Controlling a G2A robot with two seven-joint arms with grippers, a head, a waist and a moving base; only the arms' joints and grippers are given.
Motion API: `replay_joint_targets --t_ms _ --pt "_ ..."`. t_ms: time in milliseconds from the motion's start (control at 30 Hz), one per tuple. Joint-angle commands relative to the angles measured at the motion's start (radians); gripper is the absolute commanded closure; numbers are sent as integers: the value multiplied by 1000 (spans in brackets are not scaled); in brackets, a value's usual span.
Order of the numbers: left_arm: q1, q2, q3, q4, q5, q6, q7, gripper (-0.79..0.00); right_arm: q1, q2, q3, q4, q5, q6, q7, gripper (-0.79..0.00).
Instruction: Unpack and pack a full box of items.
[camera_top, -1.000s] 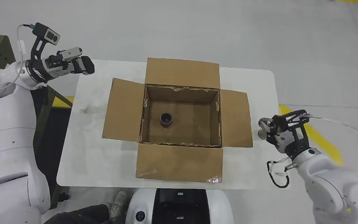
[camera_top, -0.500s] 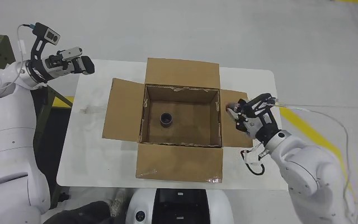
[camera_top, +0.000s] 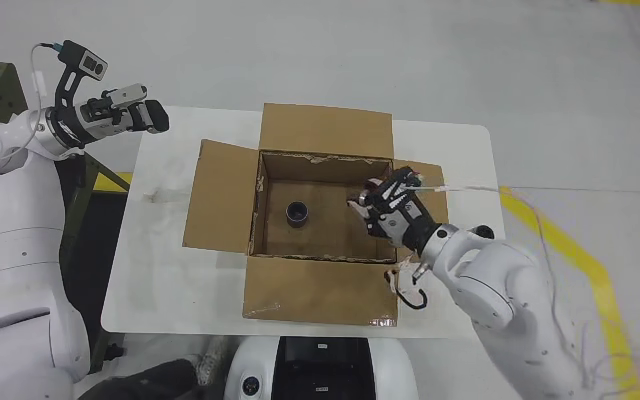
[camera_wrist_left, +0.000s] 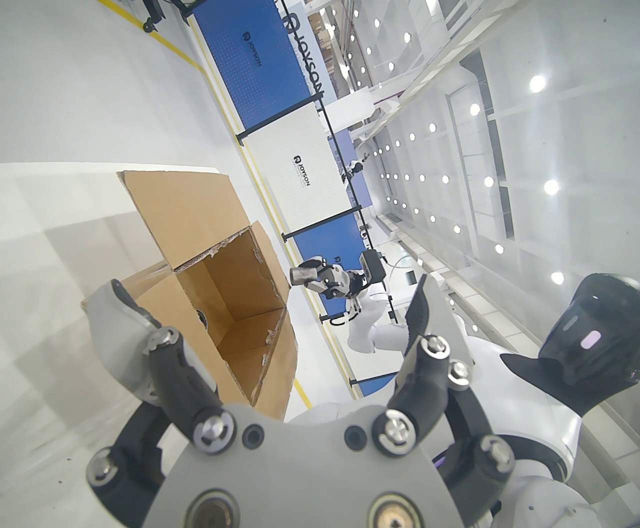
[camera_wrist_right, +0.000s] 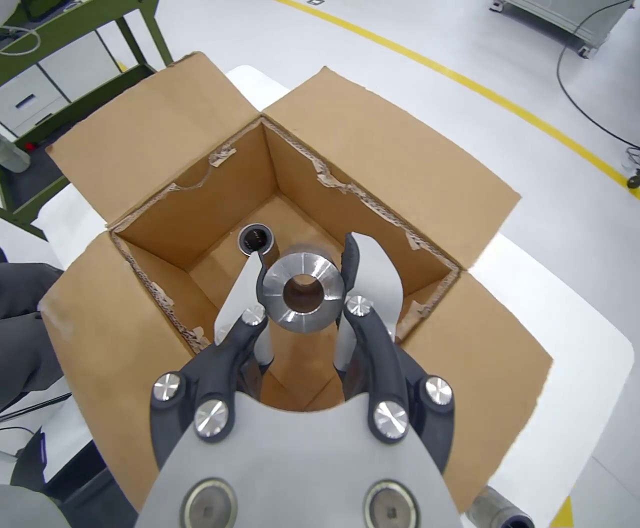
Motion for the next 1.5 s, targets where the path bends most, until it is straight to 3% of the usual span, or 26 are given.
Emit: replay_joint_targets --t_ms 0,600,1033,1467 --pt "0 0 0 0 0 0 0 -785 18 -4 -28 21 9 -1 -5 0" --pt "0 0 0 0 0 0 0 -785 183 -49 -206 270 37 52 7 0" --pt "0 0 0 0 0 0 0 -785 337 -107 -343 504 62 112 31 0" --pt "0 0 0 0 0 0 0 -785 413 -148 -394 658 98 139 46 0"
